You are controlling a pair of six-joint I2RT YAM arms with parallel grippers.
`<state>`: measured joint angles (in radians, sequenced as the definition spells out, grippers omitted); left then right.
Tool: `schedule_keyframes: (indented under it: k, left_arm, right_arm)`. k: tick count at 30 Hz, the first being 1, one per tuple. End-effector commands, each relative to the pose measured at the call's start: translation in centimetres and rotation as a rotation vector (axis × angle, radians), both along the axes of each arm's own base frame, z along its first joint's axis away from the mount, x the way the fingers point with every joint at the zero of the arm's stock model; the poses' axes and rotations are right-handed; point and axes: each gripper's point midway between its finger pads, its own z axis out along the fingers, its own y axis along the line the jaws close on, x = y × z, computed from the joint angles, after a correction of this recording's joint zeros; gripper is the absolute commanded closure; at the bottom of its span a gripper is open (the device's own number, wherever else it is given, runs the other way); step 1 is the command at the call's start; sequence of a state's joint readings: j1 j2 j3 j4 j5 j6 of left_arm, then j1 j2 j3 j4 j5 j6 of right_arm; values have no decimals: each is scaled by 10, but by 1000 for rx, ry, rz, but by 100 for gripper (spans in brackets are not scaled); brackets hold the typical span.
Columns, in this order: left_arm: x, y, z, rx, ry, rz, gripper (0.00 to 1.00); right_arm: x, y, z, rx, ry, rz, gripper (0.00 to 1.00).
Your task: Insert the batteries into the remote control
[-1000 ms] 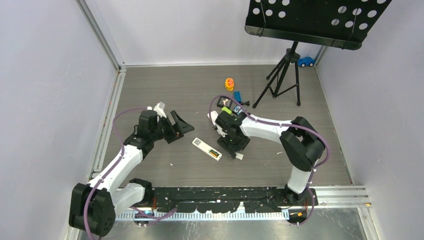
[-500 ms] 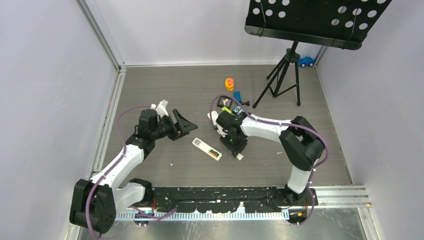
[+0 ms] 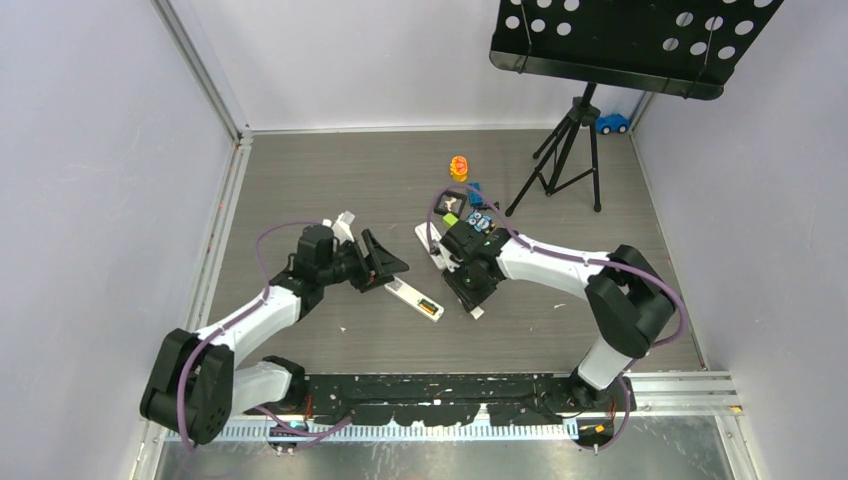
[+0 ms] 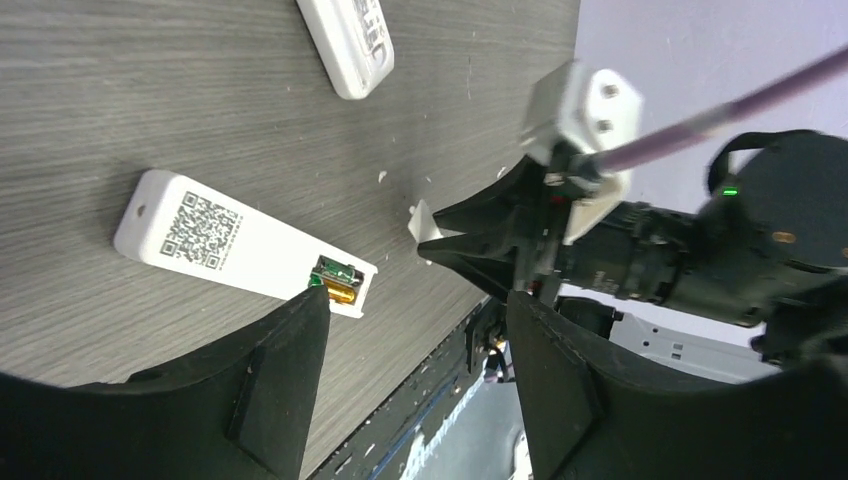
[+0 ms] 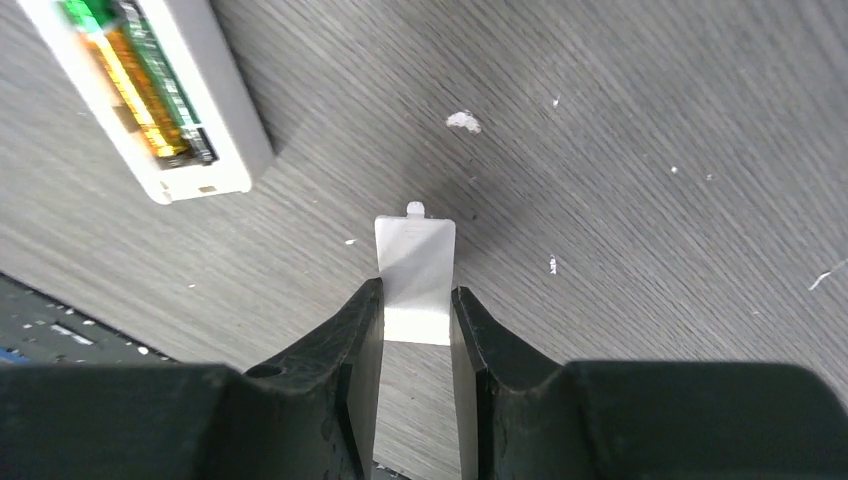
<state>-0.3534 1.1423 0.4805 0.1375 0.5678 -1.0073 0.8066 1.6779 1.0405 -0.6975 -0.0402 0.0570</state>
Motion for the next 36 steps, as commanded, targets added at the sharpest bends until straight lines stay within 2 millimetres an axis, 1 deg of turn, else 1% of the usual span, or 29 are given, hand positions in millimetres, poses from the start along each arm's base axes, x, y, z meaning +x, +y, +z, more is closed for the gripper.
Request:
schedule_keyframes:
  k: [1, 8, 12, 15, 21, 25, 30, 36]
  left_arm:
    - [4, -15, 9, -30, -38, -19, 34]
    - [-4, -39, 2, -23, -6, -79, 35]
    - [-8, -51, -6, -2, 19, -90, 40]
    - [-10, -60, -7, -1, 24, -100, 41]
    - [-10, -68, -9, -16, 39, -100, 41]
    - [-13, -71, -16, -3, 60, -109, 42]
    - [-19, -76, -24, -12, 89, -129, 50]
    - [-24, -78, -24, -23, 106, -141, 61]
  right_arm:
    - [6, 19, 32, 142, -73, -1, 67]
    - [3, 37, 60, 288, -102, 21, 66]
    - [-2, 53, 77, 394, -99, 49, 66]
    - [-6, 64, 83, 448, -86, 68, 66]
    - [-8, 79, 83, 478, -81, 92, 66]
    - [-9, 87, 83, 488, -71, 103, 66]
    - [-7, 90, 77, 475, -56, 125, 66]
    - [-2, 96, 73, 473, -55, 120, 66]
